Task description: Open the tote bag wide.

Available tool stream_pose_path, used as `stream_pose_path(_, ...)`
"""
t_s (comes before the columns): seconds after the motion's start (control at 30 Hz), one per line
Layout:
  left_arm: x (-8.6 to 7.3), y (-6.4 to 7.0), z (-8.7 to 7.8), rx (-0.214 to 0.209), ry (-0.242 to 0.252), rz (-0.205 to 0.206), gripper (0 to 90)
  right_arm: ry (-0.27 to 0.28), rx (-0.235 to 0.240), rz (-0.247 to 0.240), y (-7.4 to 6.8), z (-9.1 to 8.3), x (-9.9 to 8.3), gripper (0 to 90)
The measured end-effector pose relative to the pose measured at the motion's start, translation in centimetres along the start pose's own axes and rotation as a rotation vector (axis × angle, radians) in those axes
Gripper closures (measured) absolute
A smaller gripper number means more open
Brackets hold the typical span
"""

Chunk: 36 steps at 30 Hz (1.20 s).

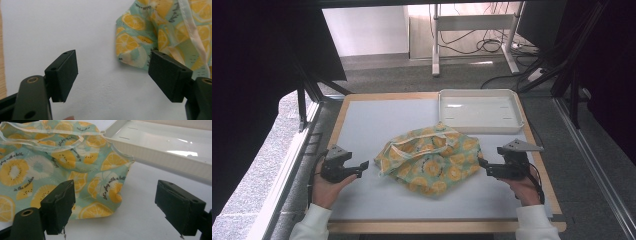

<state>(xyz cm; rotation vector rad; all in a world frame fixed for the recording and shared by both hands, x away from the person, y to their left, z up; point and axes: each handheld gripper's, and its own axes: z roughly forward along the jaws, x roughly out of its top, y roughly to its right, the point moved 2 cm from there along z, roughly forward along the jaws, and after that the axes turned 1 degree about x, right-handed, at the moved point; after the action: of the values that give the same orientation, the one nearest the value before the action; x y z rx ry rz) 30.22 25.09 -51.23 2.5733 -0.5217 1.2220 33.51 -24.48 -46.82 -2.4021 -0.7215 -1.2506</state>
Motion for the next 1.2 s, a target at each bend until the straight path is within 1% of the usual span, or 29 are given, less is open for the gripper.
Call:
stream_pose_path(0.1, 0.0, 0.3, -0.3, 0.003, 0.002, 0.013, 25.3, 0.007, 0.0, 0.002, 0.0, -0.2, 0.0, 18.5)
stream_pose_path(0.17, -0.1, 0.2, -0.4, 0.002, 0.001, -0.001, 26.9, 0.015, -0.003, 0.008, 0.1, -0.4, 0.1, 19.4)
stream_pose_path(0.2, -0.1, 0.0, -0.3, 0.006, -0.008, -0.008, 27.7, 0.017, -0.003, 0.015, 0.1, -0.4, 0.1, 19.8)
stream_pose_path(0.27, -0.2, -0.2, -0.3, 0.016, -0.017, -0.009, 29.6, 0.019, 0.003, 0.027, 0.2, -0.2, 0.1, 20.0)
stream_pose_path(0.33, -0.3, -0.4, -0.6, 0.015, -0.012, -0.014, 31.5, 0.01, -0.005, 0.016, 0.2, 0.0, 0.1, 20.1)
stream_pose_path(0.43, -0.3, -0.4, -0.9, 0.011, -0.003, -0.021, 32.8, 0.003, -0.002, 0.011, 0.1, 0.3, 0.2, 20.1)
stream_pose_path(0.47, -0.3, -0.3, -0.9, 0.001, -0.004, -0.023, 34.0, 0.001, -0.003, 0.011, 0.0, 0.4, 0.2, 20.2)
stream_pose_path(0.57, -0.3, -0.3, -0.9, -0.012, -0.006, -0.02, 35.2, -0.003, -0.007, 0.011, 0.1, 0.5, 0.1, 20.1)
stream_pose_path(0.7, -0.2, -0.1, -1.0, -0.003, -0.008, -0.019, 36.5, 0.001, -0.026, 0.021, 0.4, 0.4, 0.0, 20.1)
stream_pose_path(0.77, -0.1, -0.1, -1.2, -0.001, 0.004, -0.028, 36.3, 0.001, -0.028, 0.023, 0.4, 0.4, 0.0, 19.8)
stream_pose_path(0.87, -0.1, -0.1, -1.4, -0.002, 0.009, -0.034, 36.1, 0.003, -0.028, 0.024, 0.1, 0.6, 0.0, 19.6)
stream_pose_path(0.97, -0.1, -0.2, -1.4, -0.005, 0.002, -0.035, 36.3, -0.004, -0.029, 0.008, -0.3, 0.8, 0.0, 19.5)
stream_pose_path(1.13, 0.3, 0.0, -1.7, -0.016, 0.013, -0.033, 37.5, -0.009, -0.027, -0.004, -0.8, 0.8, -0.1, 19.5)
stream_pose_path(1.2, 0.4, 0.0, -1.7, -0.02, 0.009, -0.031, 38.0, -0.012, -0.029, -0.006, -0.8, 0.9, -0.2, 19.5)
